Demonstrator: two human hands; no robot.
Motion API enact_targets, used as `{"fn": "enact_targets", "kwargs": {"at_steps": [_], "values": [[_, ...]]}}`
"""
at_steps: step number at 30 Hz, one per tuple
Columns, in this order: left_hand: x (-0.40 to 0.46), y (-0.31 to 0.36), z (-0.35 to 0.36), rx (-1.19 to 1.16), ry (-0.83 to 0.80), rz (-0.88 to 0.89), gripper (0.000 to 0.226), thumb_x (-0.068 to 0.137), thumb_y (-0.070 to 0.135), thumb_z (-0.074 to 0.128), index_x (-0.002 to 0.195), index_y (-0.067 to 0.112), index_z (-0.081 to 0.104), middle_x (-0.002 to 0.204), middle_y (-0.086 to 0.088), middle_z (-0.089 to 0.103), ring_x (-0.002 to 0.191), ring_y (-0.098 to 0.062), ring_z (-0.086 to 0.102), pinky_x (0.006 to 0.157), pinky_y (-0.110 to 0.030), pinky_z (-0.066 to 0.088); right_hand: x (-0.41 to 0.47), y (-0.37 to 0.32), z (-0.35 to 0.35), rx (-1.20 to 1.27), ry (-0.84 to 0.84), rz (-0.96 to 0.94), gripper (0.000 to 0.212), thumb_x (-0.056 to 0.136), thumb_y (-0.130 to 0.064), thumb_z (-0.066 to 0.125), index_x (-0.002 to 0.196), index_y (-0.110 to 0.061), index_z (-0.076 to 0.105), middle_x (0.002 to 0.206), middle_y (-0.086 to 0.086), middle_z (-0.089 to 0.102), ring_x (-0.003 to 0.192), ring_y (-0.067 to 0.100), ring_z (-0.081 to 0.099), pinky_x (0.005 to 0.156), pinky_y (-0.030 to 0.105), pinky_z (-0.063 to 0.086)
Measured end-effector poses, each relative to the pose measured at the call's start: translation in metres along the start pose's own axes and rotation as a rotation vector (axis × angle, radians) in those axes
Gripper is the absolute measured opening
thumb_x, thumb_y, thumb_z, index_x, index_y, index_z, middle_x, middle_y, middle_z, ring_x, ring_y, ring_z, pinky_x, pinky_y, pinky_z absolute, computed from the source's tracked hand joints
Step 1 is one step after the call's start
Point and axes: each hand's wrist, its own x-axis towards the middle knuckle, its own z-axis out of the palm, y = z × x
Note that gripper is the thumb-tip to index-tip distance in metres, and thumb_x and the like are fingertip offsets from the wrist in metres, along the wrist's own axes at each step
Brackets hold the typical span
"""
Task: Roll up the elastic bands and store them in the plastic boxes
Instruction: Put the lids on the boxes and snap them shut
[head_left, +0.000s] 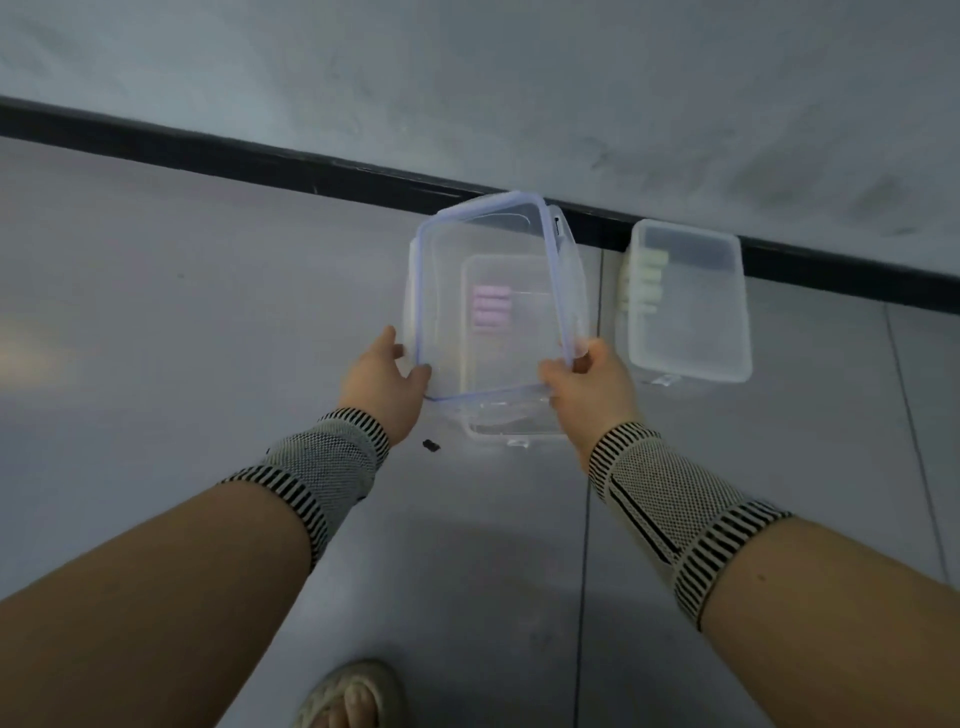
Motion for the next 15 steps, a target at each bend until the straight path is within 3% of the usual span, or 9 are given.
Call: {"fn": "enact_targets", "kwargs": {"at_steps": [1, 4, 6, 8, 10, 12, 13, 15], "values": [[0.0, 0.002, 0.005, 0.031, -0.012, 0.004, 0.065, 0.092, 0.025, 0.055, 0.147, 0.011, 0.024, 0.141, -0.002, 0.046, 0.122, -0.026, 0.048, 0.1, -0.037, 0.041, 0.001, 0.006, -0.007, -0.058, 0.013, 0.004, 0.028, 0.085, -0.018, 0.061, 0.112, -0.014, 0.053, 0.083, -0.004, 0.058, 0.072, 0.011, 0.057, 0.066, 0.026, 0.051], [0.0, 0.006, 0.021, 0.116, -0.054, 0.034, 0.063, 0.09, 0.025, 0.059, 0.144, 0.008, 0.029, 0.139, -0.004, 0.046, 0.121, -0.026, 0.048, 0.095, -0.033, 0.04, 0.007, 0.026, -0.023, -0.157, 0.039, 0.018, 0.033, 0.083, -0.02, 0.066, 0.113, -0.016, 0.053, 0.09, -0.004, 0.061, 0.084, 0.017, 0.061, 0.081, 0.032, 0.051], [-0.001, 0.008, 0.031, 0.139, -0.078, 0.031, 0.064, 0.09, 0.024, 0.059, 0.144, 0.008, 0.029, 0.14, -0.004, 0.045, 0.12, -0.025, 0.048, 0.086, -0.031, 0.042, 0.012, 0.038, -0.028, -0.202, 0.056, 0.028, 0.029, 0.082, -0.019, 0.066, 0.107, -0.014, 0.052, 0.096, 0.002, 0.061, 0.086, 0.02, 0.06, 0.078, 0.031, 0.048], [0.0, 0.008, 0.037, 0.143, -0.089, 0.024, 0.067, 0.09, 0.023, 0.061, 0.146, 0.009, 0.027, 0.139, -0.004, 0.045, 0.12, -0.025, 0.049, 0.091, -0.033, 0.044, 0.018, 0.049, -0.03, -0.208, 0.059, 0.054, 0.028, 0.081, -0.018, 0.065, 0.105, -0.009, 0.053, 0.097, 0.006, 0.06, 0.086, 0.024, 0.059, 0.073, 0.029, 0.046], [0.004, 0.007, 0.042, 0.103, -0.086, -0.001, 0.07, 0.089, 0.021, 0.062, 0.147, 0.01, 0.026, 0.138, -0.004, 0.047, 0.114, -0.024, 0.053, 0.089, -0.035, 0.048, 0.024, 0.056, -0.031, -0.174, 0.035, 0.095, 0.022, 0.082, -0.017, 0.063, 0.1, -0.008, 0.056, 0.091, 0.008, 0.061, 0.082, 0.024, 0.059, 0.071, 0.03, 0.046], [0.008, 0.007, 0.043, 0.039, -0.075, -0.051, 0.069, 0.088, 0.02, 0.062, 0.147, 0.012, 0.027, 0.135, -0.003, 0.05, 0.101, -0.021, 0.056, 0.07, -0.031, 0.05, 0.031, 0.06, -0.032, -0.126, 0.048, 0.135, 0.005, 0.083, -0.015, 0.06, 0.083, -0.009, 0.059, 0.077, 0.007, 0.059, 0.072, 0.024, 0.055, 0.069, 0.032, 0.045], [0.01, 0.007, 0.044, 0.013, -0.068, -0.07, 0.068, 0.088, 0.02, 0.063, 0.146, 0.013, 0.029, 0.133, -0.003, 0.052, 0.098, -0.021, 0.058, 0.068, -0.031, 0.05, 0.035, 0.062, -0.033, -0.1, 0.06, 0.153, 0.01, 0.083, -0.013, 0.058, 0.074, -0.01, 0.058, 0.07, 0.007, 0.057, 0.068, 0.024, 0.053, 0.068, 0.032, 0.045], [0.015, 0.004, 0.046, -0.037, -0.068, -0.119, 0.064, 0.087, 0.022, 0.064, 0.143, 0.012, 0.035, 0.126, -0.004, 0.058, 0.1, -0.023, 0.061, 0.076, -0.034, 0.053, 0.044, 0.065, -0.034, -0.103, 0.064, 0.178, 0.015, 0.083, -0.011, 0.057, 0.069, -0.008, 0.059, 0.064, 0.008, 0.054, 0.066, 0.024, 0.052, 0.066, 0.034, 0.045]]}}
